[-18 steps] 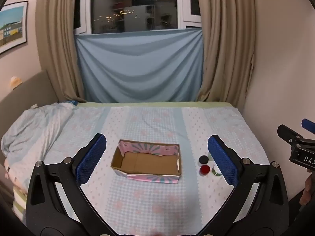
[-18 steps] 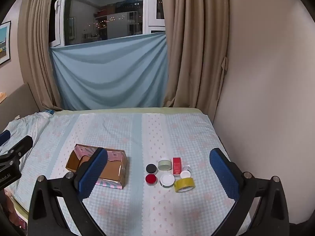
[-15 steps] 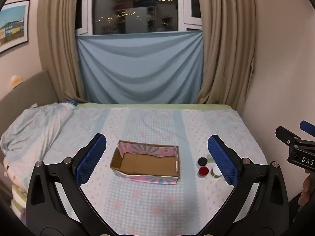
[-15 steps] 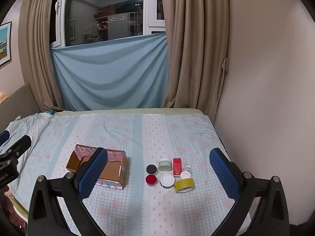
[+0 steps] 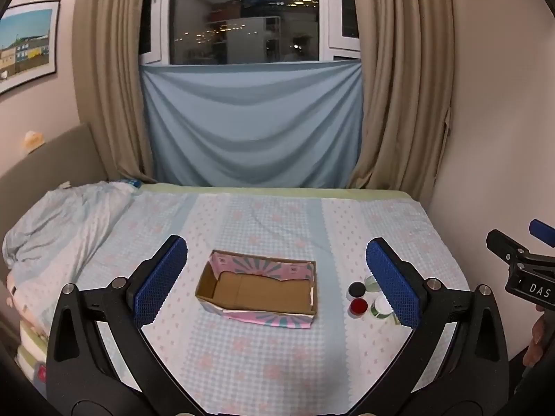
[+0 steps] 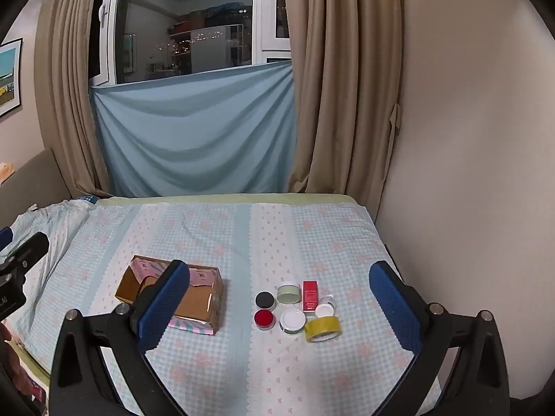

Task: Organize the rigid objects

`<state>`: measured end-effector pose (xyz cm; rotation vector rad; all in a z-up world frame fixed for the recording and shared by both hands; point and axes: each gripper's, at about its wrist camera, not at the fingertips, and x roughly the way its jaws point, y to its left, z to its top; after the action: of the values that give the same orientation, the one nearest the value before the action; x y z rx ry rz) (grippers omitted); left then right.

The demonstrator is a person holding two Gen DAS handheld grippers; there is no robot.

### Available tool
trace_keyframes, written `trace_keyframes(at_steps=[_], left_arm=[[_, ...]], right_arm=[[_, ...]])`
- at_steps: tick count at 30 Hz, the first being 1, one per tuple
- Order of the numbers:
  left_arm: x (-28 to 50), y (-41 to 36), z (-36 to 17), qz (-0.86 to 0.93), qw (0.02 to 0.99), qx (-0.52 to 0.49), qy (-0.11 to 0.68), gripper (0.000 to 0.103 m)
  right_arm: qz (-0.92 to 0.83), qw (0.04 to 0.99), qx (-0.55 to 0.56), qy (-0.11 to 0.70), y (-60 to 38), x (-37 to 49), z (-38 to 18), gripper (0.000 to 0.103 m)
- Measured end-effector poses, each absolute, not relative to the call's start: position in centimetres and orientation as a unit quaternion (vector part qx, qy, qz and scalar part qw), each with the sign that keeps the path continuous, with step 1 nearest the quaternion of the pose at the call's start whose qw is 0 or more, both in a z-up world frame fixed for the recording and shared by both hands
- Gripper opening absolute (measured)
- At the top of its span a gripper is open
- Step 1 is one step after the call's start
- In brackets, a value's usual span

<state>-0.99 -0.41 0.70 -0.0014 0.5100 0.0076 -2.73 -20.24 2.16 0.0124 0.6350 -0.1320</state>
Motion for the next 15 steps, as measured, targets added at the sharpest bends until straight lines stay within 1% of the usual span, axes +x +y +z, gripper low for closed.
trace_keyframes(at_steps=[15], left_arm=[[-1.02,-0.49,0.78,0.001,0.967,-0.003,0.255,0.102]], right_arm=[[-0.061,0.951,0.005,0.304,-20.50,-3.16,2.34,0.103]])
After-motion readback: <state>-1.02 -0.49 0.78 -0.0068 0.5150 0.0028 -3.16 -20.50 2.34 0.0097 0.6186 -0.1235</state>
